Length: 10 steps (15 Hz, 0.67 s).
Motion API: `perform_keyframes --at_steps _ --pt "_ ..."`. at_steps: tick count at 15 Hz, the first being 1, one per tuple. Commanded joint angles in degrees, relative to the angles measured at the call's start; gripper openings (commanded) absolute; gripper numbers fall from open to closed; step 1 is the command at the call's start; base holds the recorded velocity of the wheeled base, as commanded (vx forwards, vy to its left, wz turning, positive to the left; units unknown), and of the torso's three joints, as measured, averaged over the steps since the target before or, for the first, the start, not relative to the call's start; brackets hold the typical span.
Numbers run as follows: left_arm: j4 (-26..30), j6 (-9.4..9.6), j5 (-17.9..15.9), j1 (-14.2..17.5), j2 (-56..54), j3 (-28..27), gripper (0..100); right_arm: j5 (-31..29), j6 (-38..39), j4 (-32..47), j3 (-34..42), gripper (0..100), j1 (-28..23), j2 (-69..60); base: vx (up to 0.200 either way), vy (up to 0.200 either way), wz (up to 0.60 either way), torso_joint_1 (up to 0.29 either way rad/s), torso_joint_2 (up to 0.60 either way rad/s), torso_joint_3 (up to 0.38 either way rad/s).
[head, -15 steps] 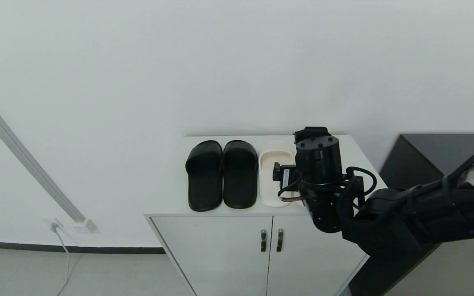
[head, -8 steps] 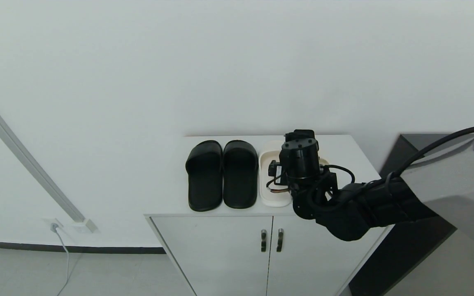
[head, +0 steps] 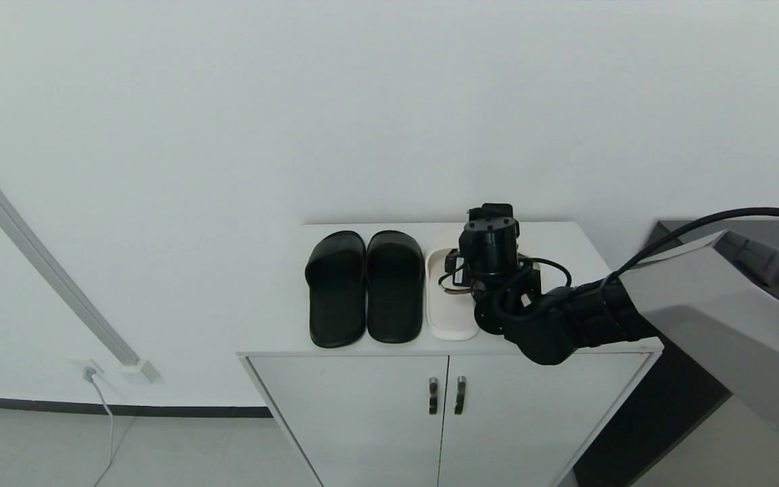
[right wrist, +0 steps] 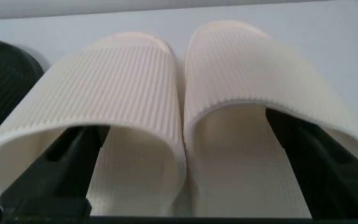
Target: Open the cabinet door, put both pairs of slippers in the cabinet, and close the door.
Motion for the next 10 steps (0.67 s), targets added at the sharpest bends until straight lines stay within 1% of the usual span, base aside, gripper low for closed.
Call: perform_keyframes --at_steps 1,8,10 --pt "-0.01 0.02 0.01 0.00 -0.01 -0.01 0 0.02 -0.27 -0.05 -2.13 0 -0.37 1.89 0.000 0.000 0.00 0.000 0.00 0.000" --pt "-0.01 0.02 0.01 0.00 -0.01 -0.01 0 -0.16 -0.98 -0.14 -1.78 0 -0.29 -0.22 0.000 0.000 0.00 0.000 0.00 0.000" --pt "-0.01 0.02 0.01 0.00 -0.01 -0.01 0 -0.33 -2.03 -0.23 0.86 0 -0.29 -2.95 0.000 0.000 0.00 0.000 0.00 0.000"
